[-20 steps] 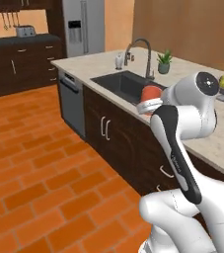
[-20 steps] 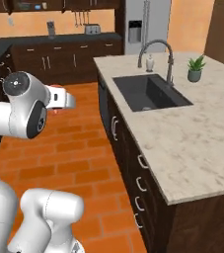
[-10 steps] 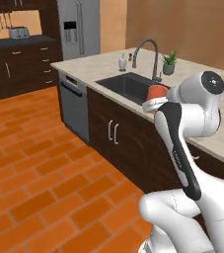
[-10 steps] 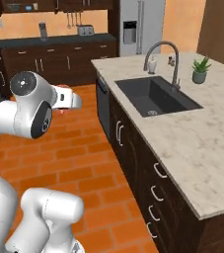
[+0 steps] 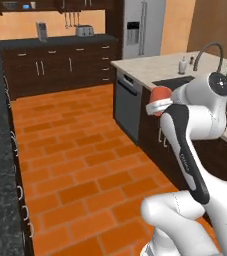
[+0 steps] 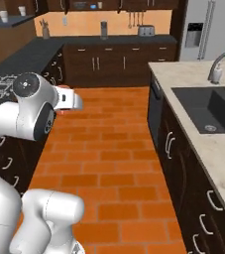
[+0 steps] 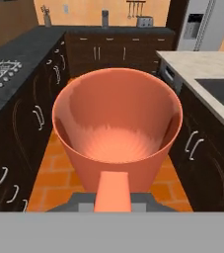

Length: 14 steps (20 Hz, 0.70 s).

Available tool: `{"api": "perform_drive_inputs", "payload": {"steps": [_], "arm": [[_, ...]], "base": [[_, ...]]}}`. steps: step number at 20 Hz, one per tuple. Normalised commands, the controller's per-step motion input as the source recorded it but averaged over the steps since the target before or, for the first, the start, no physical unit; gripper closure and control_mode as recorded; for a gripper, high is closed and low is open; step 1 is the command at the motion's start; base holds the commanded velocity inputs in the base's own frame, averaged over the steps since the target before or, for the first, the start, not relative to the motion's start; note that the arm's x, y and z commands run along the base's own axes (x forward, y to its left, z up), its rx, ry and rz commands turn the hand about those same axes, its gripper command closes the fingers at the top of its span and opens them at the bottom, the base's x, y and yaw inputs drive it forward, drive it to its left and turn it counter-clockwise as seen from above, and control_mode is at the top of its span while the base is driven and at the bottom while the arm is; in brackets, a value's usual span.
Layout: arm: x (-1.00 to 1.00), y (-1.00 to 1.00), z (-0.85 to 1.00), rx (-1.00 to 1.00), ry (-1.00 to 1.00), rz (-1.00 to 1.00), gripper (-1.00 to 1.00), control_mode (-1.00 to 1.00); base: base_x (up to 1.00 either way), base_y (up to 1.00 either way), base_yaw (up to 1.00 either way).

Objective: Gather all objects into one cabinet and sort the glasses and bowls to opposite sides.

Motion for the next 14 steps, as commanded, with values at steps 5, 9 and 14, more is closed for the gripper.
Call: {"api": "perform_drive_inputs", "payload": {"steps": [5,9,14], "arm": [[0.00,0.00,0.00,0.00,0.00,0.00,1.00,1.00],[0.00,0.00,0.00,0.00,0.00,0.00,1.00,1.00],[0.00,0.00,0.00,0.00,0.00,0.00,1.00,1.00]], "base": [[1.00,0.58,0.00],[1.00,0.66,0.00],[1.00,0.66,0.00]]}}
